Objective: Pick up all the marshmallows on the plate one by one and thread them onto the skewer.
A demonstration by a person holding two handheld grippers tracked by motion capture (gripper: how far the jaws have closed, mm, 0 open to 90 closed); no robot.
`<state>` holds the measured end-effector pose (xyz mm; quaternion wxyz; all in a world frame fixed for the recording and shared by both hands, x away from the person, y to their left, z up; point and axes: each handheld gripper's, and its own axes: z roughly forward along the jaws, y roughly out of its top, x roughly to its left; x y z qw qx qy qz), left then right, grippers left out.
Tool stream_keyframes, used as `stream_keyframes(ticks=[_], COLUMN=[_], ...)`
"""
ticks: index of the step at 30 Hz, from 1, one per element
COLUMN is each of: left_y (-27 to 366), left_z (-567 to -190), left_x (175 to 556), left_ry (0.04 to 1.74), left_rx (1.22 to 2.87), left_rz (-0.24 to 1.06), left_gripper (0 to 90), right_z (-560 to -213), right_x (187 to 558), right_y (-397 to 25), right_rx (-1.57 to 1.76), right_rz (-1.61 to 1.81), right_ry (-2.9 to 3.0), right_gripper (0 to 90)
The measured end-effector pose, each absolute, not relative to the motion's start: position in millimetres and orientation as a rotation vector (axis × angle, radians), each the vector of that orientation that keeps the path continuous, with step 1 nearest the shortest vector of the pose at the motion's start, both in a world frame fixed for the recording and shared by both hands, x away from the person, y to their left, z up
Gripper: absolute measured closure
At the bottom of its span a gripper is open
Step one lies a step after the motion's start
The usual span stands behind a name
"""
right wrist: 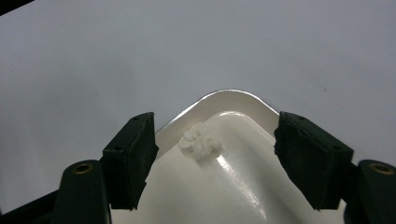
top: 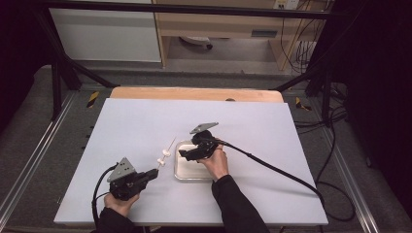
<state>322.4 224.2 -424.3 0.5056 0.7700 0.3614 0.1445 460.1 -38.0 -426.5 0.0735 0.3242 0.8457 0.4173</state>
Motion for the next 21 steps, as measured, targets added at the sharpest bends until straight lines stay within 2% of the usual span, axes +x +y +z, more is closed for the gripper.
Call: stream_keyframes(ticks=[21], left_y=[222.9], left_z=[-425.2], left_x=[322.6], left_ry=[0.867], left_rx=[1.866], left_rz=[0.344], left_gripper=[89.0], right_z=[-443.7], right_x=[467.0], right_y=[-15.1], right_rx=[0.865], right_rz=[1.147], right_ry=[2.631], right_gripper=[51.7])
